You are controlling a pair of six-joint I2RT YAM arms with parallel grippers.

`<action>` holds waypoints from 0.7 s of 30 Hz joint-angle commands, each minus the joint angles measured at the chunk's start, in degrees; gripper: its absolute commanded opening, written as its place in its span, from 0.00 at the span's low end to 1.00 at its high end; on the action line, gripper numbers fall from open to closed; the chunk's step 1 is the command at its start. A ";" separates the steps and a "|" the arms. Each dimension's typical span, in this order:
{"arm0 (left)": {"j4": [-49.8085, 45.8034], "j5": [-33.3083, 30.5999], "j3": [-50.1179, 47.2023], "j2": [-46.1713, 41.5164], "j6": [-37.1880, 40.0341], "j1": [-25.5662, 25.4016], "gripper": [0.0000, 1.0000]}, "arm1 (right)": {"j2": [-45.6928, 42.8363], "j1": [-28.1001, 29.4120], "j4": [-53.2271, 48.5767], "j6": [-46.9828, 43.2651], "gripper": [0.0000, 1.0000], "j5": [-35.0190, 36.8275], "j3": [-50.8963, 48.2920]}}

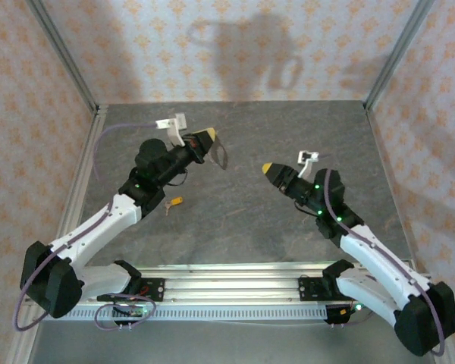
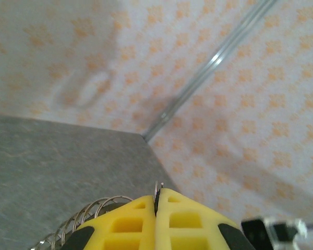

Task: Put the keys on the keyring

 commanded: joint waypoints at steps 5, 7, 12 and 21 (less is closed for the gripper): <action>-2.31 2.91 3.18 -0.08 0.18 7.37 0.00 | 15.24 12.24 -3.23 -4.85 0.48 6.43 4.50; -2.79 3.53 3.69 0.09 0.07 9.29 0.00 | 21.64 15.29 -3.68 -5.66 0.48 6.96 7.80; -2.89 4.82 3.99 -0.08 -0.73 13.99 0.00 | 35.69 20.86 -6.21 -7.82 0.48 7.01 17.53; -1.55 8.40 4.90 -0.17 -3.62 22.32 0.00 | 57.15 25.50 -8.67 -5.59 0.43 5.01 34.83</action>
